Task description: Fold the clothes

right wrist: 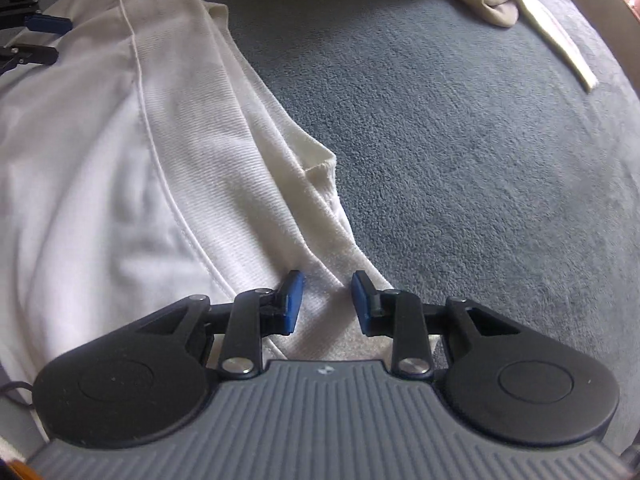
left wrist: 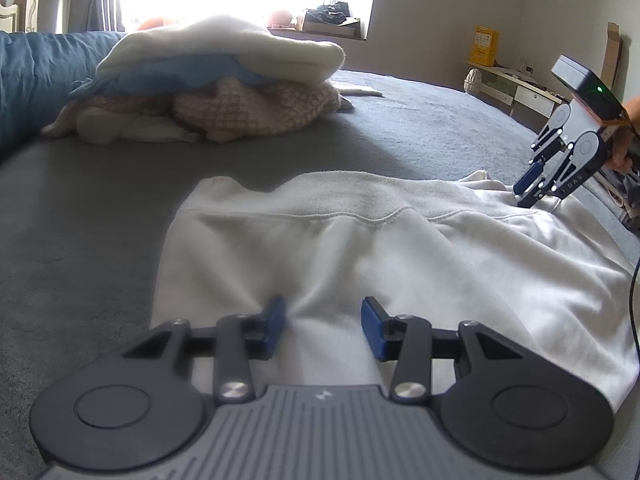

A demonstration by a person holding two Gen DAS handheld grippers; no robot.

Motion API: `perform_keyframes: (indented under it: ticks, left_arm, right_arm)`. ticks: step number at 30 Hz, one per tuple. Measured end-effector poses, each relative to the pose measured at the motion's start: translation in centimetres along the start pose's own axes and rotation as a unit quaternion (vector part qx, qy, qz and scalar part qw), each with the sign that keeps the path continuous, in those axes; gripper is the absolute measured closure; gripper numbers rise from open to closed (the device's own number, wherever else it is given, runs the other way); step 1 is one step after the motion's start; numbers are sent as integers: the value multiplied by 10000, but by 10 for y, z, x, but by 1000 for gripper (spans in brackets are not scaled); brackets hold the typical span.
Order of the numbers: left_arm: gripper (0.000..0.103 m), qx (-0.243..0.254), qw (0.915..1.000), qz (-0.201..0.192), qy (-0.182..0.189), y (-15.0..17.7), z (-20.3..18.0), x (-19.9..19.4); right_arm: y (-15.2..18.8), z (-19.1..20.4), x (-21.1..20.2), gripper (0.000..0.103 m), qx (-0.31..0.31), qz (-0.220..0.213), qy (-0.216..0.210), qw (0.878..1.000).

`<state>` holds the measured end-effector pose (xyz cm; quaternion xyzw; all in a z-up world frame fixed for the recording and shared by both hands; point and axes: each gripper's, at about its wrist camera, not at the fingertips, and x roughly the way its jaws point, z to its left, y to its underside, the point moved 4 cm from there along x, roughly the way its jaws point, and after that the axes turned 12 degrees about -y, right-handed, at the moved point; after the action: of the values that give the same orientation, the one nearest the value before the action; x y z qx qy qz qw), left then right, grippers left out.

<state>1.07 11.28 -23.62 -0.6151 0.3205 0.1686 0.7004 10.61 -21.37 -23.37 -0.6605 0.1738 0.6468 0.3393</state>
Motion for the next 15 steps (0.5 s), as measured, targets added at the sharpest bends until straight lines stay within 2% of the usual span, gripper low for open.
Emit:
perform_keyframes:
  ticks: [5,7,8,9,15]
  left_arm:
    - [59,15,10000,-4,-48,0,-2,0]
    - [59,1,10000,-7,-61,0,-2,0]
    - [59,-7,10000,-8,-66,0,-2,-1]
    - [59,-12,10000,-9,-69,0,-2,-1]
    - [59,-31,10000,1,-86,-2,-2,1]
  right_arm:
    - [1,-5,6,75,329,10,-222,9992]
    - [5,-3,5,84,487,-75,-274,9984]
    - [6,-1,3,94,505,-126,-312,9982]
    - [7,3,1,98,452,-168,-282,9984]
    - [8,12,-20,100,49,-537,546,9970]
